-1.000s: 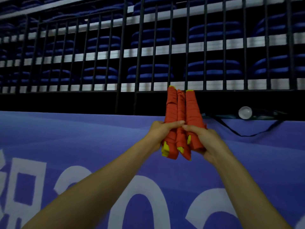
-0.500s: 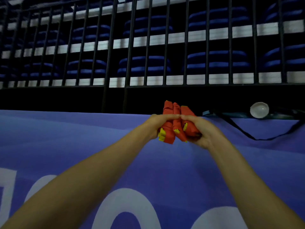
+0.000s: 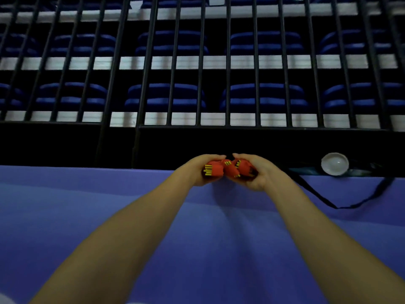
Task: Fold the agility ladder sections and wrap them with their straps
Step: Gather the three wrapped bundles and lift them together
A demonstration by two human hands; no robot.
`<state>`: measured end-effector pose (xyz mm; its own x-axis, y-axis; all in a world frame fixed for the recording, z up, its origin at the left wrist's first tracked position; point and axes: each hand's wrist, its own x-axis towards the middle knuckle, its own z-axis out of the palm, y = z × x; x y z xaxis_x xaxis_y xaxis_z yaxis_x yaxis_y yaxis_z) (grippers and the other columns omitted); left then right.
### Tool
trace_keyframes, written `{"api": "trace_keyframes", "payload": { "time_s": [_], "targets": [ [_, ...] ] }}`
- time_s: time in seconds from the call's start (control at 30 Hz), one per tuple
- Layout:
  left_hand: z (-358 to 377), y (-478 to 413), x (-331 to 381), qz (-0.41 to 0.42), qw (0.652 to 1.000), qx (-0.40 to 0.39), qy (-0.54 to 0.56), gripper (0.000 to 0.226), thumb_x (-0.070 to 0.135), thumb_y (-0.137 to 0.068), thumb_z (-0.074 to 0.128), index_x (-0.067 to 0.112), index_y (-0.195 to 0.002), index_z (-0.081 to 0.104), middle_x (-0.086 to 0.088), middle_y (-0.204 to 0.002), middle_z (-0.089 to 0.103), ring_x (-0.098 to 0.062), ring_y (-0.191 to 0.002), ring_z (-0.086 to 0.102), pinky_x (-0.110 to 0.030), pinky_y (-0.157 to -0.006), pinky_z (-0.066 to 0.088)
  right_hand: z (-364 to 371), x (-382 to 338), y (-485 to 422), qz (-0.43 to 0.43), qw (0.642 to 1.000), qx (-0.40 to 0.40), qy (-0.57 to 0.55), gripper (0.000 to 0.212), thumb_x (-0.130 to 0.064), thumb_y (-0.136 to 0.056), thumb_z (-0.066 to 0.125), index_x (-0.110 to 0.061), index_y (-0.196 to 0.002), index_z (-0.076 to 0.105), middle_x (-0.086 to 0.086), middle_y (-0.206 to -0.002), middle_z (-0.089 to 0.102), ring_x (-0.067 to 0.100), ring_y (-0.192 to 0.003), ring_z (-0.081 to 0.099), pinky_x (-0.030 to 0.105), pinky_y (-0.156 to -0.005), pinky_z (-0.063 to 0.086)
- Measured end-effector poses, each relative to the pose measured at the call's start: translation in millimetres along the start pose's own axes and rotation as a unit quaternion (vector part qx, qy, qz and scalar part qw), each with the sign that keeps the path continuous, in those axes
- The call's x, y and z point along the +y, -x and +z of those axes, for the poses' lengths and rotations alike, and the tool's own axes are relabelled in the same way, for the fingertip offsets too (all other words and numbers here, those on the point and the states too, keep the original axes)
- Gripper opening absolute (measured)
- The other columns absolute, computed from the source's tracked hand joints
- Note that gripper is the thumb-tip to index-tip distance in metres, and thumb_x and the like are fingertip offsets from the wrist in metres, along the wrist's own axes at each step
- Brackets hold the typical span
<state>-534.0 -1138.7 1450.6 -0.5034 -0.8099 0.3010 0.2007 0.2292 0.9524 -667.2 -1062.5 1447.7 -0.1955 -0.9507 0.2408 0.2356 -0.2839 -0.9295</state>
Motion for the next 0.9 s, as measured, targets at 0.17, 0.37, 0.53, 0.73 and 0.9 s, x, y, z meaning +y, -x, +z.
{"api": "trace_keyframes", "payload": {
  "time_s": [0.17,0.37,0.53,0.73,0.9],
  "targets": [
    [2.1,-5.8,4.2,-0.003,0.989,-0.017,0.146,0.023,0.031,-0.097,0.049,0.012,-0.093,0.061,-0.009,-0.077,0.067,-0.021,-0.075,0.061,-0.032,-0.06,0.058,-10.0,-12.5,-9.6,0.008,0.998,-0.021,-0.051,0.022,-0.019,-0.092,0.058,-0.003,-0.107,0.06,0.021,-0.099,0.063,0.033,-0.084,0.063,0.048,-0.053,0.058],
    [4.1,39.2,-7.1,0.249,0.944,0.102,-0.189,0.062,0.059,-0.066,0.075,0.026,-0.117,0.063,0.001,-0.117,0.062,-0.014,-0.104,0.061,-0.03,-0.085,0.051,-31.4,-15.6,19.9,-0.072,0.993,0.007,0.089,0.022,-0.026,-0.095,0.057,-0.012,-0.112,0.056,0.011,-0.099,0.06,0.026,-0.084,0.063,0.043,-0.06,0.06],
    [4.1,46.6,-21.4,0.403,0.851,0.118,-0.316,0.044,0.009,-0.079,0.076,0.017,-0.12,0.065,0.005,-0.109,0.06,-0.009,-0.099,0.058,-0.006,-0.084,0.043,-45.3,-7.6,44.1,-0.306,0.88,-0.008,0.364,0.027,-0.028,-0.089,0.065,-0.025,-0.116,0.062,-0.006,-0.109,0.064,0.008,-0.097,0.061,0.026,-0.084,0.051],
    [3.2,29.0,-24.4,0.403,0.844,0.156,-0.317,0.034,0.002,-0.077,0.074,0.014,-0.109,0.069,-0.002,-0.104,0.064,-0.014,-0.094,0.06,-0.012,-0.085,0.047,-53.5,-0.6,16.3,-0.389,0.781,0.034,0.487,0.036,-0.004,-0.085,0.067,-0.018,-0.119,0.064,0.001,-0.112,0.066,0.012,-0.102,0.06,0.021,-0.094,0.043],
    [3.8,29.0,-29.8,0.362,0.848,0.169,-0.349,0.038,0.0,-0.079,0.073,0.009,-0.115,0.065,-0.003,-0.112,0.059,-0.017,-0.104,0.056,-0.004,-0.079,0.04,-51.9,11.1,3.0,-0.37,0.793,0.073,0.479,0.047,0.0,-0.088,0.061,-0.011,-0.133,0.054,0.009,-0.129,0.06,0.023,-0.118,0.056,0.015,-0.094,0.035]
  ]
}}
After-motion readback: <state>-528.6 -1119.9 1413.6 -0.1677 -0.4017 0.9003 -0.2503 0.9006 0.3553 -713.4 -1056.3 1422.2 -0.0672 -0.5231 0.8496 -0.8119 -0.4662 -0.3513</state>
